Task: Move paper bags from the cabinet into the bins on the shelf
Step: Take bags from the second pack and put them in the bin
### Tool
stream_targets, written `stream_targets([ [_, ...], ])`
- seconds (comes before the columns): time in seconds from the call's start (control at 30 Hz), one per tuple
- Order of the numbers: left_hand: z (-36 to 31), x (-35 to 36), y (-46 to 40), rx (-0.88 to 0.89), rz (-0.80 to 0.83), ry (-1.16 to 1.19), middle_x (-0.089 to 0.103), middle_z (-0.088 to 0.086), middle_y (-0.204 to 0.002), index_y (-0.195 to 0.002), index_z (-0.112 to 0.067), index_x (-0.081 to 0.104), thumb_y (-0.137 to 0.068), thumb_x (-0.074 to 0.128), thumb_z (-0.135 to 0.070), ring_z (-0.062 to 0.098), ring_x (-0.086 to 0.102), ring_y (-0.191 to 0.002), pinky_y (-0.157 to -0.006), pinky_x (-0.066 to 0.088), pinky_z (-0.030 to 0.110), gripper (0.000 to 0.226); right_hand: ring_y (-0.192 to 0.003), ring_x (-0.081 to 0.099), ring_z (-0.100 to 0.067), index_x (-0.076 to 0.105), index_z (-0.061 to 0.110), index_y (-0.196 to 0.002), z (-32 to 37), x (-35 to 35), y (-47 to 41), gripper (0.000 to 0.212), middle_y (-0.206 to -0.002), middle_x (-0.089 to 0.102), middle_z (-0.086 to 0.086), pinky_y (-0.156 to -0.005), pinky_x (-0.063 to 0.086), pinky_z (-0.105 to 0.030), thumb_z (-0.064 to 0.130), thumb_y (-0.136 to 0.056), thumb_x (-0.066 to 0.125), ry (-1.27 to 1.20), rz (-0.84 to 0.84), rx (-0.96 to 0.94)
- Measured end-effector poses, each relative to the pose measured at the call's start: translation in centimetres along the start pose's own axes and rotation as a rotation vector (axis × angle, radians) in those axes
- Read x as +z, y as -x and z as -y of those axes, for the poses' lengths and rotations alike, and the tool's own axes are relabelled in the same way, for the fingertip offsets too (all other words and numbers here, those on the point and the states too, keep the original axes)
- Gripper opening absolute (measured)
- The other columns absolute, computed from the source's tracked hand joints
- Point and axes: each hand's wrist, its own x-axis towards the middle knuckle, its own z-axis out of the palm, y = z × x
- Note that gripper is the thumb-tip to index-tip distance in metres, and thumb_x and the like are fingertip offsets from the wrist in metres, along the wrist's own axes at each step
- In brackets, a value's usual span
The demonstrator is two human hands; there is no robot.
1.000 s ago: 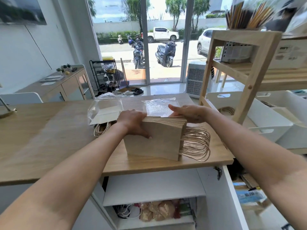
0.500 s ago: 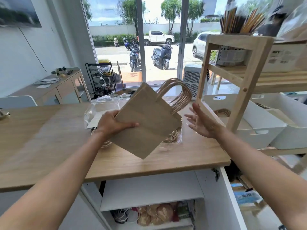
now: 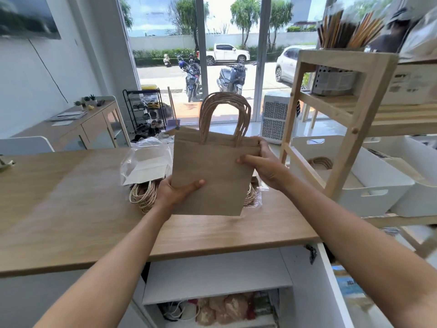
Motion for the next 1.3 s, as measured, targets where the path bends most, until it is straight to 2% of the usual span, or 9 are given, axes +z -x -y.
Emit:
stream_targets([
  [0.2, 2.6, -0.5, 0.3, -0.112, 0.166, -0.049, 0.072, -0.006, -0.095, -0.107, -0.015, 0.068, -0.057, 0.092, -0.026, 0.007, 0.068, -0.087, -0.083, 0.058, 0.024, 0.057, -0.099, 0.061, -0.012, 0.000, 0.031, -0.153, -2.0, 0.4, 0.5, 0.104, -0.127, 0.047, -0.001, -0.080, 0.057, -0.028, -0.003, -0.082, 0.068, 0.174, -0.005, 0.040],
  [0.27, 2.4, -1.3, -0.2, -0.094, 0.235, -0.031, 0.074, 0.001, -0.105, -0.116, -0.010, 0.066, -0.038, 0.096, -0.040, 0.014, 0.070, -0.097, -0.089, 0.056, 0.033, 0.088, -0.094, 0.063, -0.010, 0.013, 0.020, -0.153, -2.7, 1.2, 0.3, 0.100, -0.112, 0.059, 0.002, -0.080, 0.057, -0.027, 0.000, -0.074, 0.071, 0.194, -0.004, 0.065],
  [0.33, 1.4, -2.2, -0.9, -0.047, 0.284, -0.005, 0.073, 0.005, -0.111, -0.121, -0.007, 0.061, -0.033, 0.096, -0.040, 0.016, 0.069, -0.101, -0.082, 0.057, 0.027, 0.100, -0.090, 0.063, -0.009, 0.029, 0.010, -0.144, -3.2, 1.6, 0.2, 0.089, -0.103, 0.063, 0.001, -0.073, 0.056, -0.023, 0.006, -0.064, 0.070, 0.184, -0.017, 0.067],
  [0.43, -0.5, -2.7, -1.9, -0.016, 0.345, 0.008, 0.071, 0.007, -0.114, -0.123, -0.005, 0.060, -0.043, 0.094, -0.030, 0.019, 0.068, -0.104, -0.084, 0.056, 0.028, 0.091, -0.085, 0.060, -0.008, 0.030, 0.009, -0.138, -3.6, 1.7, 0.1, 0.073, -0.097, 0.061, 0.000, -0.064, 0.054, -0.017, -0.001, -0.076, 0.068, 0.164, -0.036, 0.085],
  [0.57, -0.6, -2.3, -1.8, -0.038, 0.348, 0.078, 0.073, 0.008, -0.109, -0.115, -0.005, 0.065, -0.048, 0.089, -0.019, 0.019, 0.069, -0.098, -0.081, 0.057, 0.027, 0.072, -0.086, 0.059, -0.008, 0.030, 0.009, -0.138, -4.1, 2.0, -0.2, 0.052, -0.098, 0.060, 0.000, -0.071, 0.052, -0.021, 0.003, -0.091, 0.053, 0.159, -0.058, 0.112],
  [0.8, 0.2, -1.4, -1.3, -0.075, 0.215, 0.138, 0.074, 0.008, -0.105, -0.109, -0.006, 0.071, -0.040, 0.091, -0.023, 0.022, 0.069, -0.101, -0.087, 0.055, 0.033, 0.074, -0.095, 0.053, -0.006, 0.029, 0.017, -0.143, -4.4, 2.2, 0.9, 0.057, -0.122, 0.057, -0.004, -0.073, 0.046, -0.013, 0.018, -0.093, 0.057, 0.243, -0.023, 0.160],
  [0.93, -1.2, -1.2, -1.4, -0.055, 0.177, 0.112, 0.075, 0.004, -0.101, -0.105, -0.010, 0.071, -0.048, 0.093, -0.021, 0.016, 0.071, -0.093, -0.076, 0.057, 0.027, 0.062, -0.114, 0.029, -0.018, 0.031, 0.036, -0.139, -4.4, 1.4, 1.2, 0.058, -0.129, 0.039, -0.006, -0.096, 0.031, -0.030, 0.043, -0.088, 0.059, 0.501, -0.097, 0.141],
  [1.13, -5.9, 0.4, -1.7, -0.006, 0.220, 0.071, 0.076, -0.010, -0.072, -0.086, -0.017, 0.069, -0.066, 0.085, -0.007, 0.002, 0.071, -0.063, -0.055, 0.055, 0.017, 0.028, -0.119, 0.045, -0.020, 0.043, 0.038, -0.117, -1.9, 0.7, 2.5, 0.058, -0.126, 0.050, -0.006, -0.099, 0.045, -0.041, 0.067, -0.072, 0.065, 0.396, -0.206, 0.033],
  [1.3, -8.6, 4.0, -1.6, 0.020, 0.316, 0.010, 0.073, -0.008, -0.082, -0.088, -0.019, 0.068, -0.063, 0.087, -0.011, 0.004, 0.069, -0.065, -0.053, 0.055, 0.015, 0.032, -0.107, 0.061, -0.015, 0.034, 0.008, -0.133, 0.7, -1.4, 5.8, 0.048, -0.124, 0.058, -0.007, -0.082, 0.057, -0.024, 0.021, -0.094, 0.059, 0.198, -0.276, -0.048],
])
